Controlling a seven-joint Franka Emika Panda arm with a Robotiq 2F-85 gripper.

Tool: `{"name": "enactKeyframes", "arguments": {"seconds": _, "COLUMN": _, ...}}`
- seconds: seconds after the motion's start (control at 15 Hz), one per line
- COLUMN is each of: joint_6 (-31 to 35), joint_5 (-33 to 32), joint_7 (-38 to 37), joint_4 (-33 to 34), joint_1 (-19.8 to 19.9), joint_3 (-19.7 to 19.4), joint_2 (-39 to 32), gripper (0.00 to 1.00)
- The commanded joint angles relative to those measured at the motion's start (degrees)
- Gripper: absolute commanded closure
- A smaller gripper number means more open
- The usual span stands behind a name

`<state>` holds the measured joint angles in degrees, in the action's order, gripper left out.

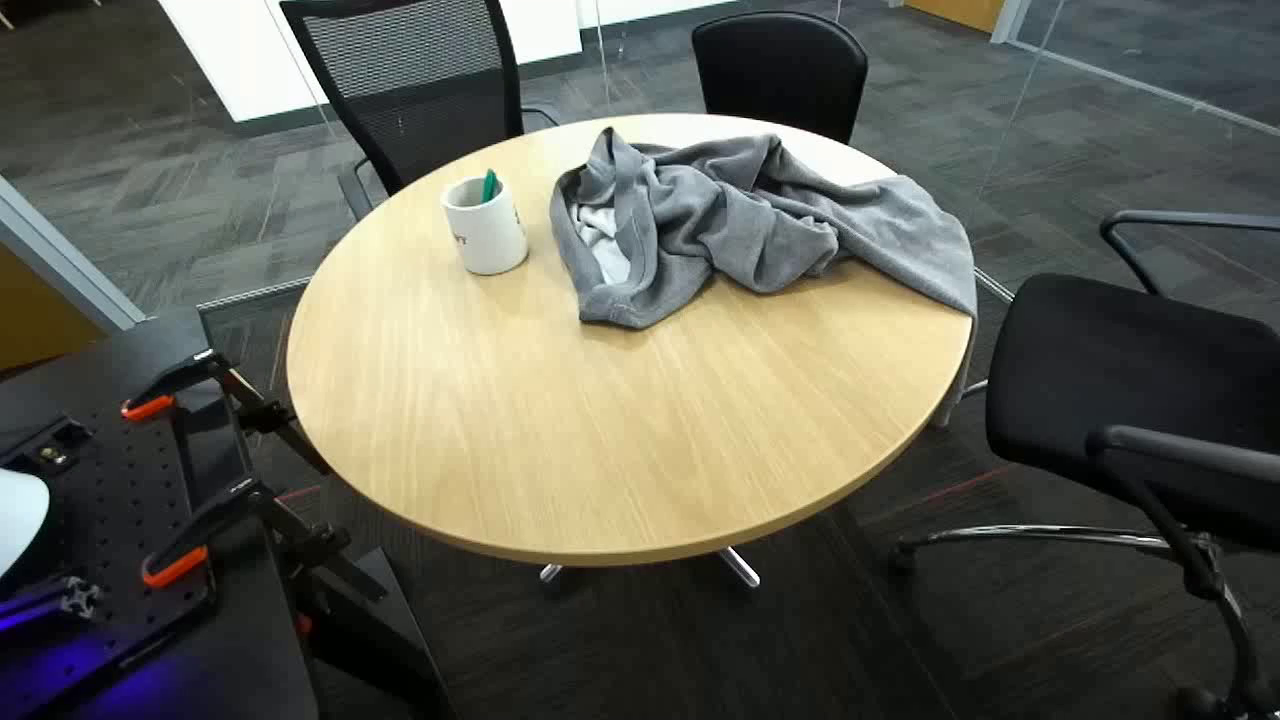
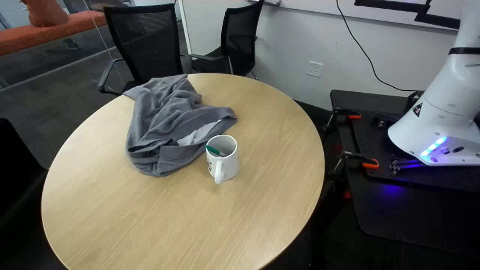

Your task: Pick up the pen from the cup and put it on the table

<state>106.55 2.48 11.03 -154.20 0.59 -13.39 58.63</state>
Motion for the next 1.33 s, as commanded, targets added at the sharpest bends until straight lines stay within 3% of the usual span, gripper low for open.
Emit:
{"name": "enactKeyframes", "arguments": {"seconds": 0.0, "joint_6": -0.2, "joint_5": 0.7, "joint_7": 0.7, "joint_4": 0.1, "joint_1": 0.9, "joint_3": 0.6, "joint_2": -0.2, "gripper": 0.0}}
{"name": "enactKeyframes", "arguments": {"seconds": 0.6, "joint_6": 1.7, "joint_5": 1.4, "joint_7": 0.0, "joint_4": 0.5, "joint_1": 0.0, "joint_3": 2.0, "joint_2": -0.6, "gripper": 0.0}}
{"name": "enactKeyframes", "arguments": {"seconds": 1.27, "joint_6": 18.1, "joint_5": 1.8, "joint_7": -6.5, "joint_4": 1.2, "joint_1": -4.0, "joint_3": 13.2, "joint_2": -10.6, "gripper": 0.0}}
